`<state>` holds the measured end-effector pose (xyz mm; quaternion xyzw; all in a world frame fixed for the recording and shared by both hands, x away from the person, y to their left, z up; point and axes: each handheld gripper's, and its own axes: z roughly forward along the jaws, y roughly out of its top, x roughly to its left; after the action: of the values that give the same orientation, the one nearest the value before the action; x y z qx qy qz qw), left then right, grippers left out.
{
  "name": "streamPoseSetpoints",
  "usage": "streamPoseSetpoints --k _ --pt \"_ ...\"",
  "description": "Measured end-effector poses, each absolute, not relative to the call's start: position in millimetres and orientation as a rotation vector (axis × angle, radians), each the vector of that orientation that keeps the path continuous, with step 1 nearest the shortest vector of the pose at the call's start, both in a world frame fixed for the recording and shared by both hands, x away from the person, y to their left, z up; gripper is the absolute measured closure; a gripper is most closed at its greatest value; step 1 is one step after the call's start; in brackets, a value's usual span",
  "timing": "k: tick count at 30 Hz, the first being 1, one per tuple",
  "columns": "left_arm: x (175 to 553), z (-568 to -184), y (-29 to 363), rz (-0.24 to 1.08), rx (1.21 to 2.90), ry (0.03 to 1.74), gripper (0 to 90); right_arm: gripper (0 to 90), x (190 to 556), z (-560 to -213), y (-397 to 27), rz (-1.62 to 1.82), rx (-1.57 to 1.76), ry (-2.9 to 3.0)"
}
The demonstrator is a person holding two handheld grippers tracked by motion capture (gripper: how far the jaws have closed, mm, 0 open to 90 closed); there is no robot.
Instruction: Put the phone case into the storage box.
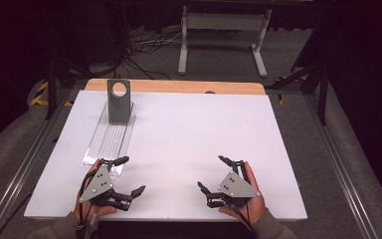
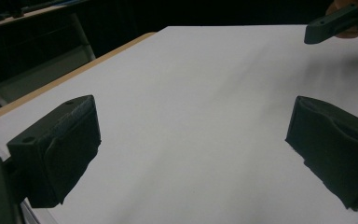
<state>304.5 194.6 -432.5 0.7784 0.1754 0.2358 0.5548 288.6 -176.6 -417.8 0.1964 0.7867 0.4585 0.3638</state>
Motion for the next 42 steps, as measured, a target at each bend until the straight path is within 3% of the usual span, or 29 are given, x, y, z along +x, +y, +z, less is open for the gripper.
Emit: streamPoseSetpoints --k 42 --pt "305 -430 194 0.599 1.864 0.402 3.5 6.3 286 -423 -169 1.175 0.474 2.060"
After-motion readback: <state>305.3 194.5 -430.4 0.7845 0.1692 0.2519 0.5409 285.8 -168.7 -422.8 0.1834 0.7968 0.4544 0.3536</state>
